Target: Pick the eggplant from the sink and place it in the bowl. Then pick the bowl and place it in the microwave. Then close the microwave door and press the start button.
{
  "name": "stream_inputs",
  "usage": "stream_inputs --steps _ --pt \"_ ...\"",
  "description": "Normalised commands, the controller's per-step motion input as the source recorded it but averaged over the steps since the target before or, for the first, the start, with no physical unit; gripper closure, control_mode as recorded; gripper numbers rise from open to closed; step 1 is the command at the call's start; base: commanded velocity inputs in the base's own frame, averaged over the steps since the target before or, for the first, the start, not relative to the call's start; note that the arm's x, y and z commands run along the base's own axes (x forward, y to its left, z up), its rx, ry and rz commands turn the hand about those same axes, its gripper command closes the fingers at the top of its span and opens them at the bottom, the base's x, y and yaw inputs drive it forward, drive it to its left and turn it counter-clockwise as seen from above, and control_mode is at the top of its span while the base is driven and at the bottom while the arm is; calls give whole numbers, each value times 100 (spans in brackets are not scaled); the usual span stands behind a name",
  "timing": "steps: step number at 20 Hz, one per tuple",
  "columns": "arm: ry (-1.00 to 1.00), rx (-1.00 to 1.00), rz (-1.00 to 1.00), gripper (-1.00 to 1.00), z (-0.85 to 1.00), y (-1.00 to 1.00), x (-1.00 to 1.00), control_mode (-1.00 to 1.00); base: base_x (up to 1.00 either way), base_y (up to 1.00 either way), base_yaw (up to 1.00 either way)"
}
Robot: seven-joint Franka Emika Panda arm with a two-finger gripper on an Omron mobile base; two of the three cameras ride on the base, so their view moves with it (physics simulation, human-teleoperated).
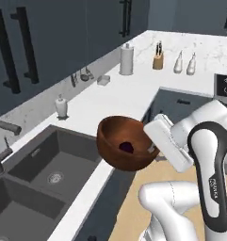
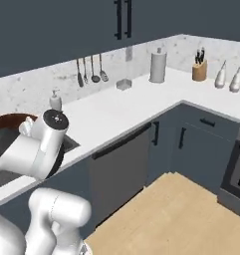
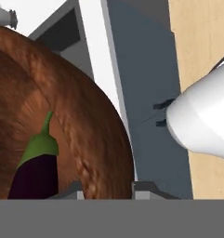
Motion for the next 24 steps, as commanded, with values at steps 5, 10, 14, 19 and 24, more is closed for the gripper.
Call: stream_inputs --steps 5,10,14,19,24 --pt "0 0 0 100 0 0 0 100 -14 -29 -84" --pt "0 0 0 100 0 0 0 100 -4 -71 -74" --pt "0 0 0 100 0 0 0 100 5 -100 -59" --pt "0 0 0 100 0 0 0 100 62 -91 -37" --pt "0 0 0 100 0 0 0 100 100 -12 -5"
